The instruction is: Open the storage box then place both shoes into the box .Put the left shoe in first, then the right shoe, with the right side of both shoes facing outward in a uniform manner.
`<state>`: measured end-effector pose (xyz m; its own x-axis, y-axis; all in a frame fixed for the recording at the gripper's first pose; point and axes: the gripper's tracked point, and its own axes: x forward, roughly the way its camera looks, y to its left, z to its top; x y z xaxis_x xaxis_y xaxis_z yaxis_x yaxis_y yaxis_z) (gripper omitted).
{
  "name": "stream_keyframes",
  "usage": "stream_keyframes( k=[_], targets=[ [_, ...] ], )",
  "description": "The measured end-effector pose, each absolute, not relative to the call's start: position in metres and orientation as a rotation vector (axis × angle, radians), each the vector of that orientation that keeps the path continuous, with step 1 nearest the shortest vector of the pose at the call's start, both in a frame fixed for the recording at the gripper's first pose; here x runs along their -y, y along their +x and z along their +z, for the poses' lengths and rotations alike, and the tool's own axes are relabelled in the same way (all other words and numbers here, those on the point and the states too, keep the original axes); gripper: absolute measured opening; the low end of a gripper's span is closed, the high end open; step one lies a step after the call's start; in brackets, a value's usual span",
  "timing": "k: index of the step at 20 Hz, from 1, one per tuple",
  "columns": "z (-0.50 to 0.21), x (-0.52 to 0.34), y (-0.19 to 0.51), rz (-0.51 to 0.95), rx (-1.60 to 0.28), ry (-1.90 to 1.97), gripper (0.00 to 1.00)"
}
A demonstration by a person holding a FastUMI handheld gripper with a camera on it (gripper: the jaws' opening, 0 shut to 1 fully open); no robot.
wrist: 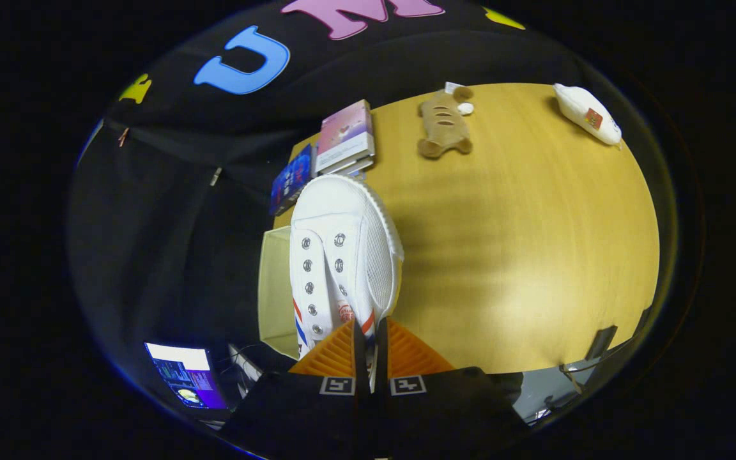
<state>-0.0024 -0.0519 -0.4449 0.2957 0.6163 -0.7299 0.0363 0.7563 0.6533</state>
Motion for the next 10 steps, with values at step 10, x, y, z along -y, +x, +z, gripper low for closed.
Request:
stream_keyframes(
  k=[10],
  targets=[
    [-0.4474, 0.0561, -0.0068, 0.462, -1.368, 0.568, 0.05]
  ],
)
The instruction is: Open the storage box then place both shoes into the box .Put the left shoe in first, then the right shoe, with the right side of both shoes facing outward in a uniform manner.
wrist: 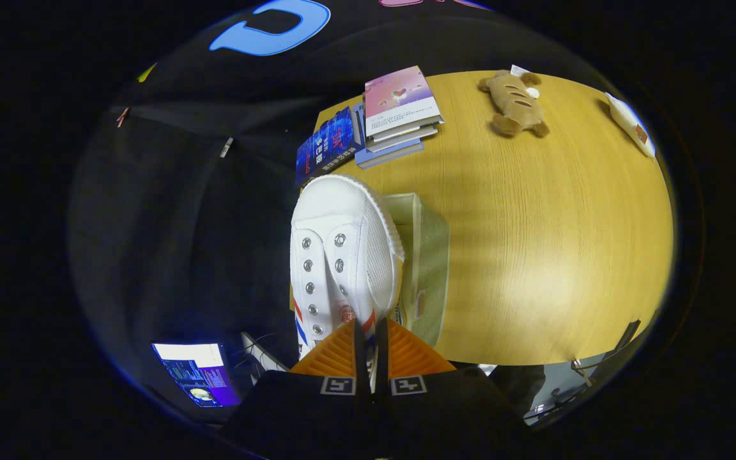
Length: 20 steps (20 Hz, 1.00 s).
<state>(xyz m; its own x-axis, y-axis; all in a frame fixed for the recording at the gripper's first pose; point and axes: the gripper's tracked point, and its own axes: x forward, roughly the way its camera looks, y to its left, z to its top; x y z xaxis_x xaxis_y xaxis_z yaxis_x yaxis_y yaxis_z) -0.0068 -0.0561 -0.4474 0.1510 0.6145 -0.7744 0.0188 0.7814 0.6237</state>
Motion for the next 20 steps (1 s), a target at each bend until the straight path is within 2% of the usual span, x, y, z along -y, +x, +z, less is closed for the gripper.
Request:
stream_keyframes(
  k=[7, 8, 9, 12, 14, 16, 20],
  targets=[
    [-0.480, 0.043, -0.015, 0.389, -1.472, 0.448, 0.06],
    [-0.482, 0.039, -0.015, 0.398, -1.483, 0.455, 0.09],
    [-0.474, 0.033, -0.013, 0.424, -1.483, 0.504, 0.14],
    [-0.454, 0.023, -0.005, 0.470, -1.459, 0.595, 0.61],
    [-0.453, 0.026, -0.002, 0.472, -1.453, 0.598, 0.85],
    [-0.455, 0.031, -0.001, 0.467, -1.450, 0.596, 0.97],
    [-0.453, 0.038, -0.003, 0.473, -1.448, 0.634, 0.97]
  ],
)
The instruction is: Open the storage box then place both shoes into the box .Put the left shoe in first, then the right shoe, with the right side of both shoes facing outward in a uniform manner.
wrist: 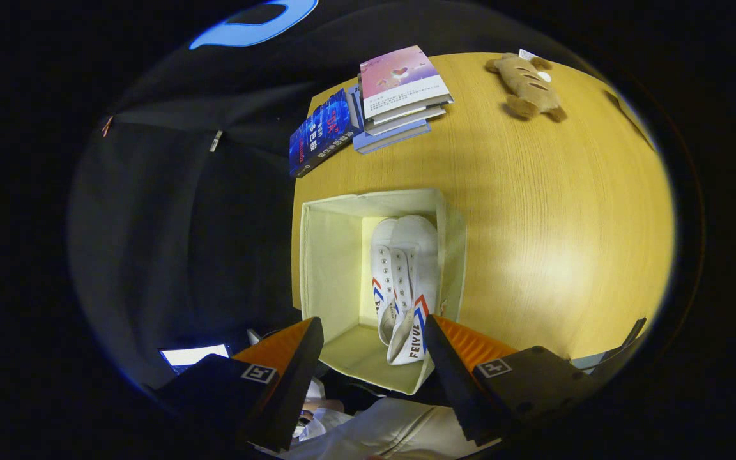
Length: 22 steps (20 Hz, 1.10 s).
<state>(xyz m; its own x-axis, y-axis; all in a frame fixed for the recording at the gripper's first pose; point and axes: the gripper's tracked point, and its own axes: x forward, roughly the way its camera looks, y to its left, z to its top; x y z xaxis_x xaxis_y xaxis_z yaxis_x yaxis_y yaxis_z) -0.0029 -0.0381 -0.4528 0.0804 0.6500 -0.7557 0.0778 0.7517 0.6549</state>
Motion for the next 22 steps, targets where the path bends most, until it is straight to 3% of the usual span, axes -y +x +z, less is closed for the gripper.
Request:
stream_keyframes(
  k=[10, 22],
  targets=[
    [-0.434, 0.087, -0.010, 0.439, -1.242, 0.622, 0.99],
    [-0.421, 0.225, -0.001, 0.131, -0.716, 0.224, 0.99]
  ],
)
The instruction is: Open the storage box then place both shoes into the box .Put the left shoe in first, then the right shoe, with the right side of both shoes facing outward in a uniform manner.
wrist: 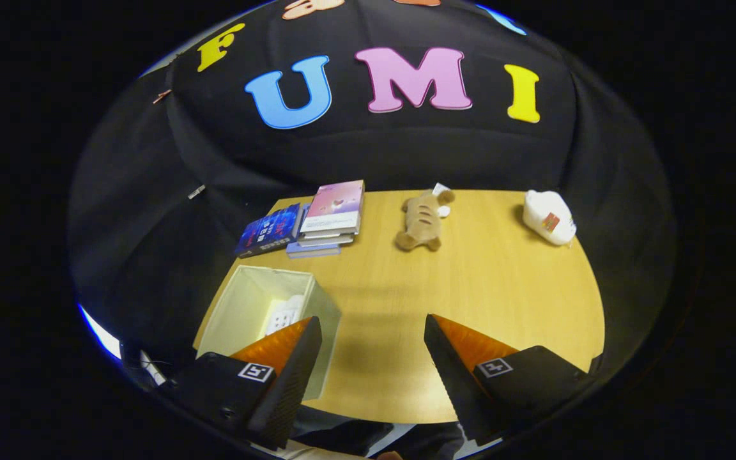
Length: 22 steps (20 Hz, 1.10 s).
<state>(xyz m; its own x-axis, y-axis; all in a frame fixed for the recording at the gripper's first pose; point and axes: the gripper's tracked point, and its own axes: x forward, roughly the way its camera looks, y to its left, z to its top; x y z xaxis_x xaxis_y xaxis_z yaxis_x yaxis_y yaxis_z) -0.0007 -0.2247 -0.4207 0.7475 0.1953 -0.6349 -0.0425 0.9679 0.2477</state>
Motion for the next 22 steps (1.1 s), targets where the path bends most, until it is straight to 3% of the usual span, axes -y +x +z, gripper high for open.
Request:
stream_keyframes(
  k=[13, 22],
  targets=[
    [-0.306, 0.324, -0.020, -0.116, -0.215, -0.007, 0.97],
    [-0.273, 0.342, -0.020, -0.226, -0.161, -0.084, 0.98]
  ],
)
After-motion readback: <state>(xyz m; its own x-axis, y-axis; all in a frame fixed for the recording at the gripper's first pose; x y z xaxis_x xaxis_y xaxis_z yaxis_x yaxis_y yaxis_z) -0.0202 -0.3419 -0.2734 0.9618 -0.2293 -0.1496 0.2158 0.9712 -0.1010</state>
